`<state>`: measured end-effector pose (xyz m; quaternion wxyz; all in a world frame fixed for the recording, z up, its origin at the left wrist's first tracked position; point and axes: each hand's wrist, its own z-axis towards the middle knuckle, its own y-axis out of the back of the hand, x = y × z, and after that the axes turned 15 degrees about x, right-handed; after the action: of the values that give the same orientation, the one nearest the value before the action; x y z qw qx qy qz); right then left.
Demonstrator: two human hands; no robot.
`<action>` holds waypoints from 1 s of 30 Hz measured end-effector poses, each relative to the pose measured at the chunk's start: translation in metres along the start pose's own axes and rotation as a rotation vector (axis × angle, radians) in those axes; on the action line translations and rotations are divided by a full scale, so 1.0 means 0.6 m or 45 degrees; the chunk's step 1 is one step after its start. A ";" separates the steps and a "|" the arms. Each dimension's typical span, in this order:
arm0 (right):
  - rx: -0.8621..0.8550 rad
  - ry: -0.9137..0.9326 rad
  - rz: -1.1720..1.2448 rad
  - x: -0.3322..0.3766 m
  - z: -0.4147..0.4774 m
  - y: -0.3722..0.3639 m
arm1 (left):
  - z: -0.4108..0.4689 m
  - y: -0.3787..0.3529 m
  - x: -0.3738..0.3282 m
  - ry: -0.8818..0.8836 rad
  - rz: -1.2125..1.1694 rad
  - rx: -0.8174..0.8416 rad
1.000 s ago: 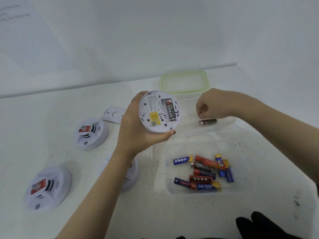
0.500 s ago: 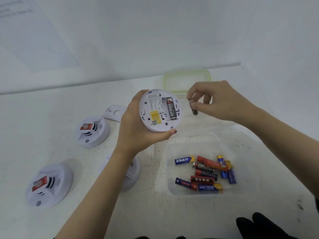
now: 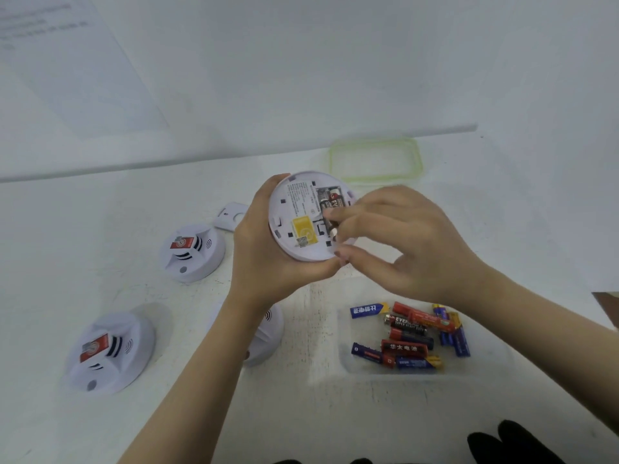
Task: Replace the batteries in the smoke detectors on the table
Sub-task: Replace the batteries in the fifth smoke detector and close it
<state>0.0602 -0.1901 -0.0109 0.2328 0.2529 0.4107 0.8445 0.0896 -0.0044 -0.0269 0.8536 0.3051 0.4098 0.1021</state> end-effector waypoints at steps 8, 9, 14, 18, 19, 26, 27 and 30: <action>0.225 -0.470 0.550 0.038 0.008 0.003 | -0.033 0.022 -0.013 -0.003 -0.048 0.018; 0.305 -0.525 0.747 0.042 0.012 0.003 | -0.037 0.026 -0.014 -0.005 -0.043 0.020; 0.383 -0.615 1.491 0.067 0.037 0.000 | -0.059 0.052 -0.008 0.037 -0.006 0.021; 0.305 -0.614 1.512 0.090 0.057 -0.019 | -0.076 0.081 0.000 0.062 0.046 0.025; 0.290 -0.605 1.519 0.095 0.061 -0.024 | -0.080 0.089 0.002 0.067 0.081 0.024; 0.212 -0.588 1.624 0.133 0.101 -0.056 | -0.101 0.148 0.011 0.047 0.109 0.020; 0.216 -0.596 1.636 0.138 0.108 -0.061 | -0.105 0.156 0.013 0.056 0.097 0.031; 0.253 -0.640 1.696 0.145 0.127 -0.077 | -0.113 0.187 0.021 0.124 0.026 0.111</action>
<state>0.0495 -0.0681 0.0127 -0.2685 0.6567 0.1779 0.6819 0.0544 0.1196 0.0006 0.8173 0.3409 0.4519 0.1075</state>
